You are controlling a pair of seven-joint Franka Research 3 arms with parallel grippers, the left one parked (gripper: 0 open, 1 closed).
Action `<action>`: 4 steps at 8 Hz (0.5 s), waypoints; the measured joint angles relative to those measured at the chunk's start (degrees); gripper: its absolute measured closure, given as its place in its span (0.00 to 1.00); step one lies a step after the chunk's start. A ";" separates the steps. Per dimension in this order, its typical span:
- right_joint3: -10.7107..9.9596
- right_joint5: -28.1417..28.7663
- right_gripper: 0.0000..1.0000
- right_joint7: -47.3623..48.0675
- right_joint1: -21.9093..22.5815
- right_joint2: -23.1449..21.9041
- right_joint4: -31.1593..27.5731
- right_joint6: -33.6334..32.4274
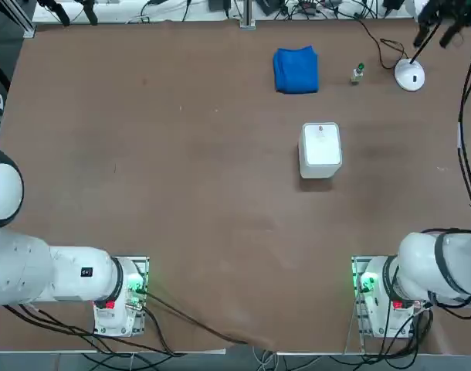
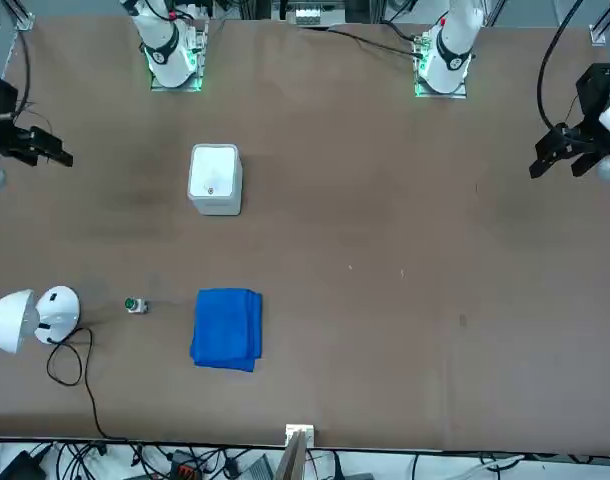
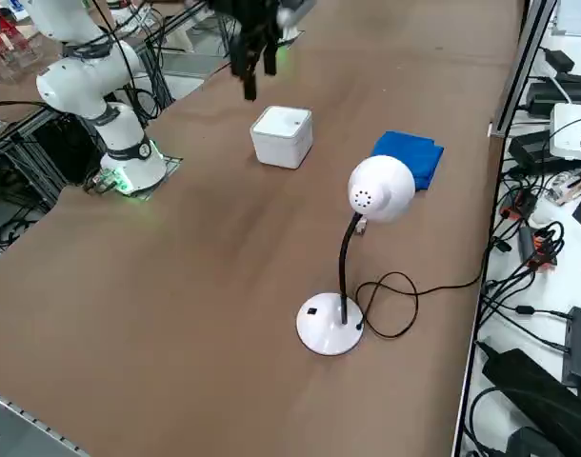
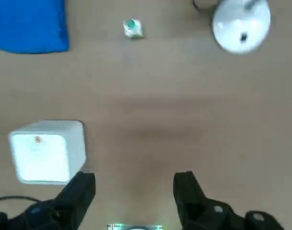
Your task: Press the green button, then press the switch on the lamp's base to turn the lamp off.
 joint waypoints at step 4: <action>0.05 -0.20 0.00 10.89 9.64 2.80 5.18 -0.81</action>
